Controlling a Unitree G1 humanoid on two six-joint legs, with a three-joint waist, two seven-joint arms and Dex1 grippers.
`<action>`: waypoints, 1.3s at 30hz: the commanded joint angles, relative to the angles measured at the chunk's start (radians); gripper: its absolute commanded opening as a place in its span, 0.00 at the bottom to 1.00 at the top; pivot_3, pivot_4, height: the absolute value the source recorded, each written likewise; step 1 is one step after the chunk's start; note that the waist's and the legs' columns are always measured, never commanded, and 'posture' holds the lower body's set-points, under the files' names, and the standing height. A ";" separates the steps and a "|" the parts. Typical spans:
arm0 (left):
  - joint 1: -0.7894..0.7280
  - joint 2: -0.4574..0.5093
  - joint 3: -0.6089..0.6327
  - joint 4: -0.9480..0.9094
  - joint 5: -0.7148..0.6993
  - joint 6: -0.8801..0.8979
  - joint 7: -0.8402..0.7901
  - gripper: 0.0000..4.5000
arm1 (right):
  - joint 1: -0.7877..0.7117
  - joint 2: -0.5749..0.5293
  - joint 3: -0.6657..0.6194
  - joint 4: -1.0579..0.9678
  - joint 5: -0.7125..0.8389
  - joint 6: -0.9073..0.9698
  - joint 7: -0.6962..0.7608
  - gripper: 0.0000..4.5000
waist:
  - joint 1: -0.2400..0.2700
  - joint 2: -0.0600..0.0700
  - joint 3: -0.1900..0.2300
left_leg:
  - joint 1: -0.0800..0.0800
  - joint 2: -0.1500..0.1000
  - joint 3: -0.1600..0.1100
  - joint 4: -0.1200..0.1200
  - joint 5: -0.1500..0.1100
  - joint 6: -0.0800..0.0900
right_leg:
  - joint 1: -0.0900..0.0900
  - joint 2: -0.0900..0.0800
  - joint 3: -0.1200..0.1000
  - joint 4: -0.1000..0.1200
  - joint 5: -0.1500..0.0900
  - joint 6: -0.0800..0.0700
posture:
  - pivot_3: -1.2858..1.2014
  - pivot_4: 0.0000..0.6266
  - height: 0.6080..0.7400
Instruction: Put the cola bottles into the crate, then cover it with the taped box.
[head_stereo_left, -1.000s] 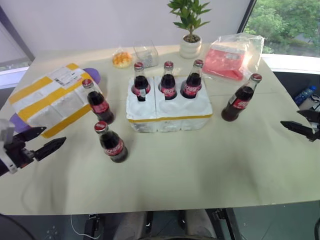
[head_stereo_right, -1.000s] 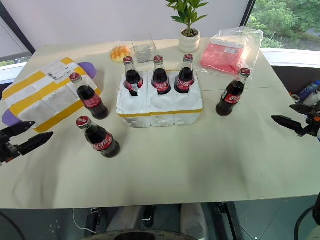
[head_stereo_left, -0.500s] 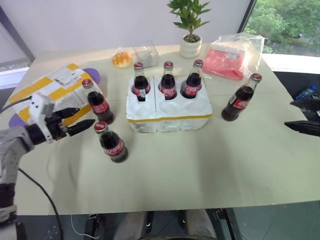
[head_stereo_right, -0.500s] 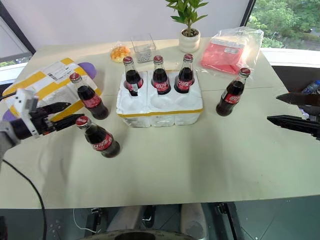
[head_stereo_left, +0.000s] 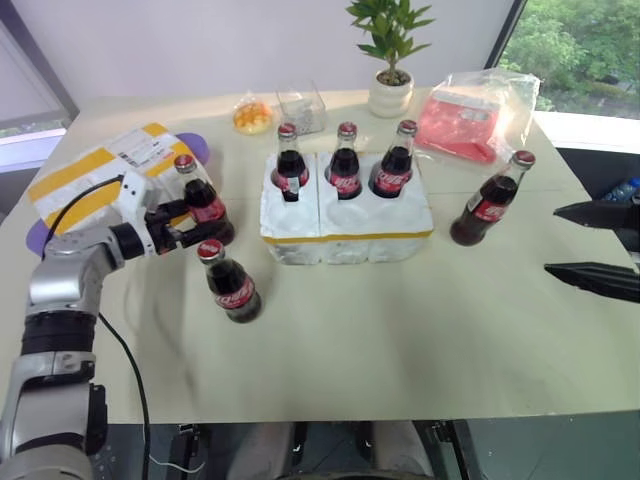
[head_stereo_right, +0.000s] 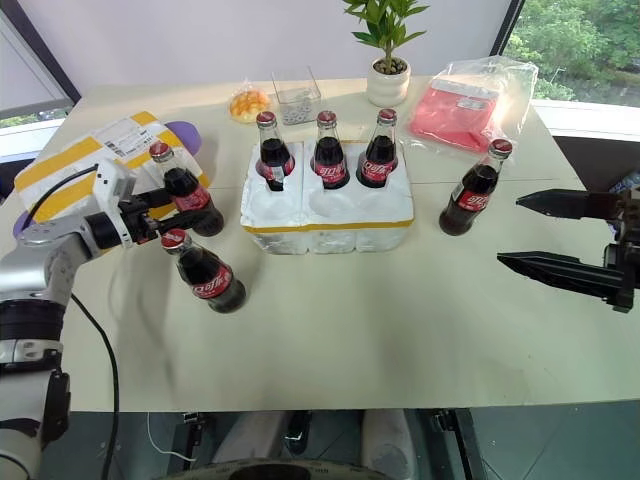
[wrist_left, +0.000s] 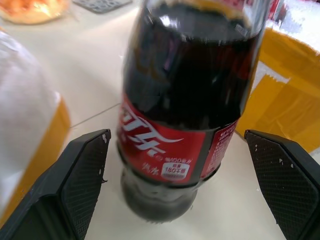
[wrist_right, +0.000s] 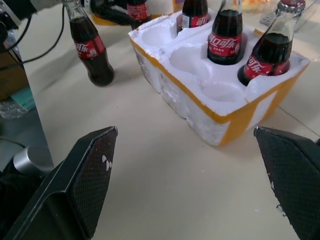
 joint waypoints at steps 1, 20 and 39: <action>-0.053 -0.010 0.005 0.031 0.010 -0.030 -0.007 0.99 | 0.001 0.005 -0.020 -0.037 0.035 0.001 -0.034 1.00 | 0.000 0.000 0.000 | 0.000 0.000 0.000 0.000 0.000 0.000 | 0.000 0.000 0.000 0.000 0.000 0.000 | 0.52 0.24 1.00; -0.345 0.036 0.005 0.046 -0.107 0.237 -0.281 0.63 | 0.050 0.054 0.001 -0.089 0.095 -0.025 -0.166 1.00 | 0.000 -0.014 0.008 | -0.003 0.000 -0.001 0.005 0.000 0.000 | -0.001 0.001 -0.002 0.001 0.001 0.002 | 0.52 0.24 1.00; -0.575 -0.146 -0.204 0.304 0.081 -0.034 -0.499 0.63 | 0.233 0.156 -0.189 -0.222 0.173 0.002 -0.307 1.00 | -0.001 -0.014 0.008 | -0.003 0.000 -0.001 0.008 -0.001 0.002 | 0.001 0.001 -0.002 0.001 0.002 0.003 | 0.52 0.24 1.00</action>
